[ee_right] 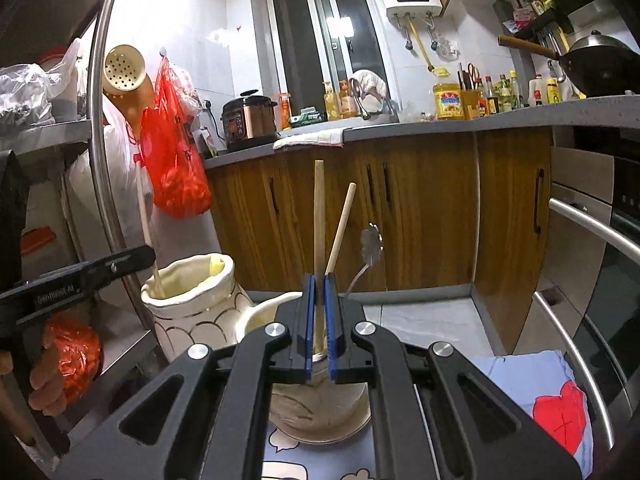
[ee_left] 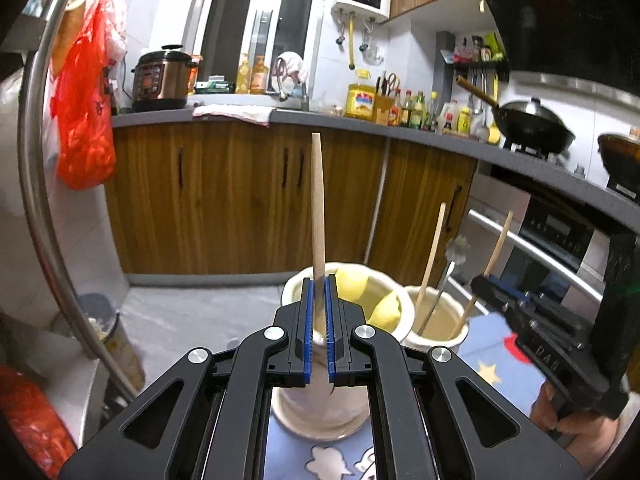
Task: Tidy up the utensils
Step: 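Lower the chopsticks into the holder cups and open both tools, then move both tools back over the remaining utensils on the cloth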
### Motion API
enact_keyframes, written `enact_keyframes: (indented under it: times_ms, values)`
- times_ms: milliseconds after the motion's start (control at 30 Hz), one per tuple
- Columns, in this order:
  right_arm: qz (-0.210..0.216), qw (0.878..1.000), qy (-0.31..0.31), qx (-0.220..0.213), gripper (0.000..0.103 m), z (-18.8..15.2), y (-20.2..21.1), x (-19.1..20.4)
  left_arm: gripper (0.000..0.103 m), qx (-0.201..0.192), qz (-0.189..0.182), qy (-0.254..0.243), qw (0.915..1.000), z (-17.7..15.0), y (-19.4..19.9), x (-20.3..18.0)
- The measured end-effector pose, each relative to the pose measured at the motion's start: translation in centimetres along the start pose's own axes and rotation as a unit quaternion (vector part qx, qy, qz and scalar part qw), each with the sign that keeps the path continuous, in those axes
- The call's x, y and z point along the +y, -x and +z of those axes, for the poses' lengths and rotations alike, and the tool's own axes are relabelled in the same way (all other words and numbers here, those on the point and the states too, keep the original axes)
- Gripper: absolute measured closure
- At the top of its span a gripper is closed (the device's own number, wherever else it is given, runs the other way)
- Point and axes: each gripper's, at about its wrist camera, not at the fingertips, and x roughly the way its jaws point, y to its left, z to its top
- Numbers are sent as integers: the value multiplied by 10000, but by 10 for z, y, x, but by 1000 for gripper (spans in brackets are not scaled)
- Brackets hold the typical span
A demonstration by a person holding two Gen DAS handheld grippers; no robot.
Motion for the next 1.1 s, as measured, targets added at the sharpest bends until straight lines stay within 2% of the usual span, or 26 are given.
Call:
enact_keyframes:
  times_ms: [133,433,633,667,700,767,833,867,933,967,1000,1033,1100]
  values:
    - [-15,9999,-97,24,98,0,-2,-3,97,119,57,-30,9999,-3,-4,2]
    - [-66,9994,-327,122,98,3,-6,-14,96,108,209,-122,9996,-4,-4,2]
    - [-92,9991,-372,165,95,4,-6,-18,79,172,218,-35,9996,-3,-8,5]
    - [-90,9991,-383,176,91,4,-6,-18,76,170,221,-31,9996,-3,-8,5]
    - [-74,9990,-400,203,79,4,-7,-19,73,162,224,-29,9996,-3,-8,5]
    - [19,9987,-475,207,62,5,-7,-19,65,112,209,-23,9997,-3,-6,5]
    - [-5,9988,-455,205,62,5,-6,-19,62,60,188,-29,9998,-3,-5,5]
    - [5,9988,-454,206,62,6,-6,-19,56,47,220,-45,9997,-2,-4,4]
    - [6,9986,-498,200,52,8,-4,-19,45,22,290,-61,9996,-1,-3,4]
    - [-8,9985,-507,226,41,10,-3,-19,36,16,337,-55,9994,1,-1,4]
    - [-4,9982,-513,309,35,13,0,-19,31,48,387,-52,9992,3,0,3]
    - [-18,9979,-523,373,33,16,3,-20,24,78,406,-58,9991,5,2,2]
    - [-24,9968,-600,529,22,19,11,-24,23,122,396,-160,9990,9,11,-3]
